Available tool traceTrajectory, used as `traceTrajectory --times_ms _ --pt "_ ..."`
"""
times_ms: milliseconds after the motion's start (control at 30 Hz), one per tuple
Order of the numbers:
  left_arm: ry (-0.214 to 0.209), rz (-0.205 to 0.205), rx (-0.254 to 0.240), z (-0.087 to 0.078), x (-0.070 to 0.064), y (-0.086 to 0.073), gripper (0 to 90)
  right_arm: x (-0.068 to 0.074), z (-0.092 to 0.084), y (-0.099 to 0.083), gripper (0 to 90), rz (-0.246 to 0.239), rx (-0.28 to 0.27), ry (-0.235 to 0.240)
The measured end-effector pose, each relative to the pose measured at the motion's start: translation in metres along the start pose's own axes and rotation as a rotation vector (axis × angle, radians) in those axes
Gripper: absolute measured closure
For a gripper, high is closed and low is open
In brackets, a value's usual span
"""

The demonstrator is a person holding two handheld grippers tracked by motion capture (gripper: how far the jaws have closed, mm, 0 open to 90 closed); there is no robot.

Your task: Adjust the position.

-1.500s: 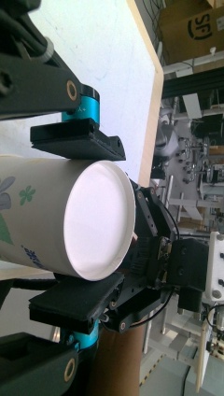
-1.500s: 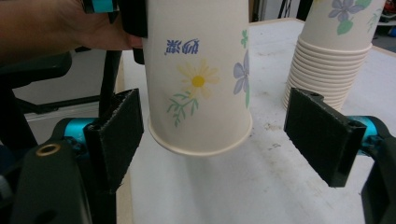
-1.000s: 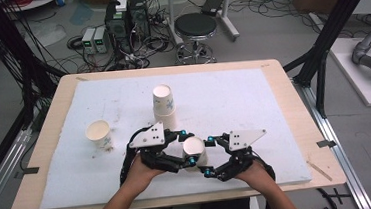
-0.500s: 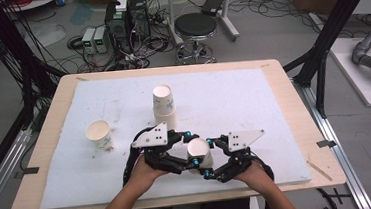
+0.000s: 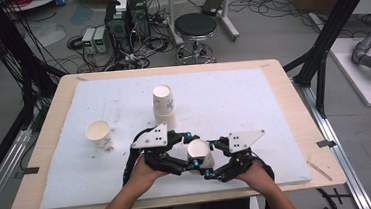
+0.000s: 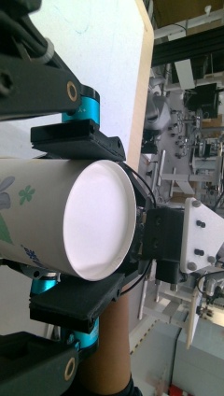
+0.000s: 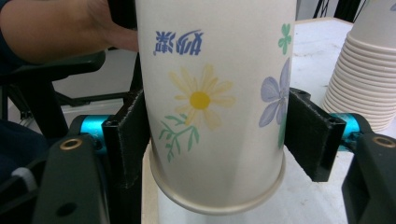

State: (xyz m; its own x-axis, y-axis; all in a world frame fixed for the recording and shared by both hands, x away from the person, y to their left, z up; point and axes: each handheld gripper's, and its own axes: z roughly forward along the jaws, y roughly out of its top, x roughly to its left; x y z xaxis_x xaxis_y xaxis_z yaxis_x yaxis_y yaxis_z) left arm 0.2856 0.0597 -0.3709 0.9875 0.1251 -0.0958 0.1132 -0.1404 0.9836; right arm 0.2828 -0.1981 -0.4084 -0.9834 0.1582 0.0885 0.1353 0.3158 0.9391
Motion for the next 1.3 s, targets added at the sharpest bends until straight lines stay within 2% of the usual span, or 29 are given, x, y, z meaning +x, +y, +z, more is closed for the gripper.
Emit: traceTrajectory --times_ms 100,167,200,467,700,1133,1300 --pt "0.01 0.008 0.013 0.001 -0.002 0.0 32.5 0.001 0.0 0.0 29.8 -0.006 0.02 -0.003" --pt "0.034 0.002 0.03 0.003 -0.003 0.001 19.1 0.0 0.0 0.001 29.8 -0.01 0.031 -0.014" --pt "0.036 0.008 0.044 0.003 -0.003 0.001 15.9 0.0 -0.001 0.001 29.8 -0.012 0.035 -0.017" --pt "0.016 0.017 0.116 0.0 -0.002 0.005 15.8 0.0 -0.003 0.003 29.7 -0.031 0.086 -0.042" --pt "0.01 0.03 0.204 -0.004 0.0 0.008 15.8 -0.001 -0.002 0.004 29.7 -0.058 0.173 -0.051" --pt "0.016 0.057 0.31 -0.005 0.002 0.002 16.0 -0.001 0.007 0.017 29.7 -0.144 0.356 -0.062" --pt "0.022 0.059 0.331 -0.006 0.003 0.0 16.2 0.0 0.014 0.025 29.7 -0.179 0.414 -0.057"
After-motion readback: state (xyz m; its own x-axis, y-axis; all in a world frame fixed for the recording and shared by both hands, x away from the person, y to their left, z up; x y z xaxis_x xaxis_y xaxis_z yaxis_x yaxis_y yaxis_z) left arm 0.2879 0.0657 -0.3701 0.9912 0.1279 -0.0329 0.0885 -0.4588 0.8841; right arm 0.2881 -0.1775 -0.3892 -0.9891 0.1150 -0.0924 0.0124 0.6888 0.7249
